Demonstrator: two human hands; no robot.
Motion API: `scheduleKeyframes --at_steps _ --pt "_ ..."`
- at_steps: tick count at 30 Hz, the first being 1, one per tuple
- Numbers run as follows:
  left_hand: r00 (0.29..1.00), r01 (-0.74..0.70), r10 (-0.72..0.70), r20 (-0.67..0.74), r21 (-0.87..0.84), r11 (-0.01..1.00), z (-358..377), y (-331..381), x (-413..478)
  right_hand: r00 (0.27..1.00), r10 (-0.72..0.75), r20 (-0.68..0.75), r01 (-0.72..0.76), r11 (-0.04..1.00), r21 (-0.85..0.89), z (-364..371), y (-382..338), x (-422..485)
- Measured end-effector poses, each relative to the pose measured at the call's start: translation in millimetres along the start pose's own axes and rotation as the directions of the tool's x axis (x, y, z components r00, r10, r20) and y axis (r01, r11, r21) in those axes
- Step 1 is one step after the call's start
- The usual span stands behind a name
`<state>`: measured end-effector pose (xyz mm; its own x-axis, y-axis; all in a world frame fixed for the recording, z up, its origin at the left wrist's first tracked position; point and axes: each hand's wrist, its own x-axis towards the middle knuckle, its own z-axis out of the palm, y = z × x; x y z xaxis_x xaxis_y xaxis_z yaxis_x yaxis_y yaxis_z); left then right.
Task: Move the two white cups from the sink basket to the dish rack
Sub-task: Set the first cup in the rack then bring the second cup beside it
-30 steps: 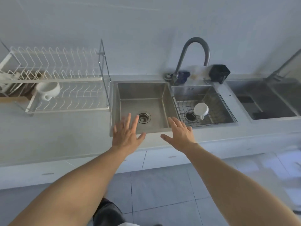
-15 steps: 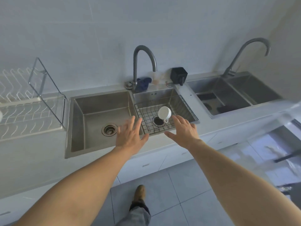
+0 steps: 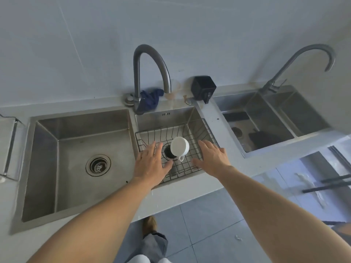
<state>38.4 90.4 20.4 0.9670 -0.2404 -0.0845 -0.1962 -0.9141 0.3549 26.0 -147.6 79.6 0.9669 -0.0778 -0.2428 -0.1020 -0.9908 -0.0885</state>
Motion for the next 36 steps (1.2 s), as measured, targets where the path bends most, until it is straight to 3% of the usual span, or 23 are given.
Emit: scheduleKeyframes --at_steps 9,14,18,25,27,29,33,36 --pt "0.99 0.1 -0.091 0.105 -0.083 0.992 36 1 39 0.984 -0.104 0.142 0.116 0.99 -0.079 -3 2 87" --pt "0.988 0.13 -0.12 0.097 -0.094 0.987 44 5 46 0.948 -0.204 0.244 0.233 0.967 -0.099 -2 0 120" --pt "0.988 0.131 -0.122 0.099 -0.088 0.988 53 12 50 0.879 -0.282 0.384 0.344 0.933 -0.103 -2 1 145" --pt "0.946 0.311 -0.301 0.116 -0.076 0.947 71 42 55 0.765 -0.4 0.504 0.527 0.839 -0.134 -3 7 187" --pt "0.925 0.372 -0.358 0.124 -0.118 0.92 81 60 56 0.705 -0.454 0.546 0.598 0.793 -0.113 1 16 199" --pt "0.918 0.389 -0.371 0.141 -0.136 0.911 81 64 62 0.69 -0.47 0.55 0.598 0.798 -0.068 2 15 207" --pt "0.853 0.522 -0.511 0.111 -0.14 0.842 92 86 65 0.578 -0.567 0.587 0.689 0.724 0.021 12 23 218" --pt "0.761 0.647 -0.626 0.168 -0.145 0.748 101 95 66 0.514 -0.619 0.594 0.728 0.681 0.079 22 25 224"
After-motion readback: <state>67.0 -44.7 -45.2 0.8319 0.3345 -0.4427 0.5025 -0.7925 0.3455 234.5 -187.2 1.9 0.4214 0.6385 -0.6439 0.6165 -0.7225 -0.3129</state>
